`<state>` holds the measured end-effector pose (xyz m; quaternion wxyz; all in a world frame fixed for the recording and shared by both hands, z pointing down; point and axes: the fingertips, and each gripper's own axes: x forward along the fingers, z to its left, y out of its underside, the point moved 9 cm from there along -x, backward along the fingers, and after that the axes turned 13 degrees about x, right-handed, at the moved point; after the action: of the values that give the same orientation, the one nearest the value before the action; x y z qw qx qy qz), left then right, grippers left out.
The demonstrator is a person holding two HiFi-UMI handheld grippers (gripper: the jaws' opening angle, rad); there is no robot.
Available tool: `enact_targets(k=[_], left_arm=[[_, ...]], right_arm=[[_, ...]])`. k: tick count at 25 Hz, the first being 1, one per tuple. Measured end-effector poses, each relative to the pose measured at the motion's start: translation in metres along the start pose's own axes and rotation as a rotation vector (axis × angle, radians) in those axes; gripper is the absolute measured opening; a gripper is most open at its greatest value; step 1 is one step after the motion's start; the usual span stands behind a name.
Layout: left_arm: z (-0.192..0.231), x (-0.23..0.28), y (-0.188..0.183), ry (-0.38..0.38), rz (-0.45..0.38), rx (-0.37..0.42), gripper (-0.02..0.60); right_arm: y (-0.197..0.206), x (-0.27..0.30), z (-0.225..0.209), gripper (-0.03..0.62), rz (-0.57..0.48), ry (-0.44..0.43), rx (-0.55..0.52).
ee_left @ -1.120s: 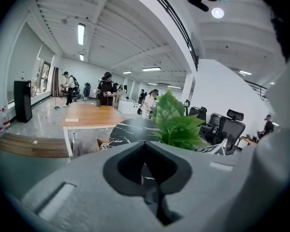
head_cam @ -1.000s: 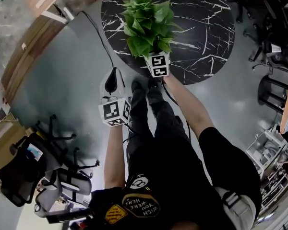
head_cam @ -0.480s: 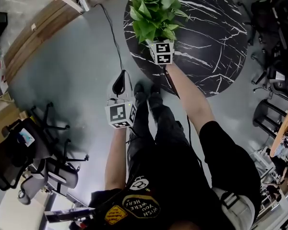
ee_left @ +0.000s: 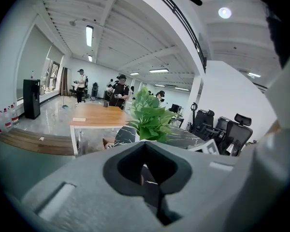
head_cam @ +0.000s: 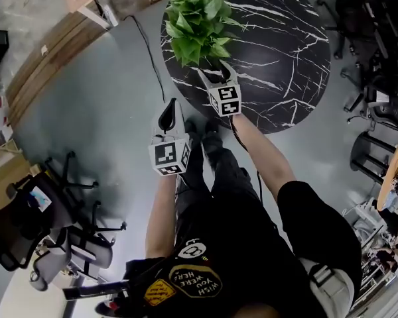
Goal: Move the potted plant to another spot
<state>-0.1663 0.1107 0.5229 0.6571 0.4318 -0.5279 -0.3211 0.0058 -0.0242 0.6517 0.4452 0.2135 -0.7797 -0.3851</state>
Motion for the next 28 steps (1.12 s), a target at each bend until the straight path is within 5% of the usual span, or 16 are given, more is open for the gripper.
enact_targets(k=[2,4,14,28], left_arm=[[-0.005,-0.001,-0.009,0.001,-0.006,0.010,0.005],[-0.009,-0.001,-0.024,0.002,-0.024,0.022,0.005],[-0.061,-0.050,-0.088,0.091,-0.082,0.134,0.005],[-0.088,-0.063,-0.130,0.091,-0.170,0.204,0.005]], right_arm=[[-0.008,-0.041,0.011,0.104,-0.015,-0.032,0.062],[-0.030,-0.079,0.027,0.003,-0.062,-0.057,0.093],[-0.107,-0.220,0.083,0.002,-0.162,-0.043,0.049],[-0.134,-0.259,0.092,0.002,-0.218,-0.069,0.019]])
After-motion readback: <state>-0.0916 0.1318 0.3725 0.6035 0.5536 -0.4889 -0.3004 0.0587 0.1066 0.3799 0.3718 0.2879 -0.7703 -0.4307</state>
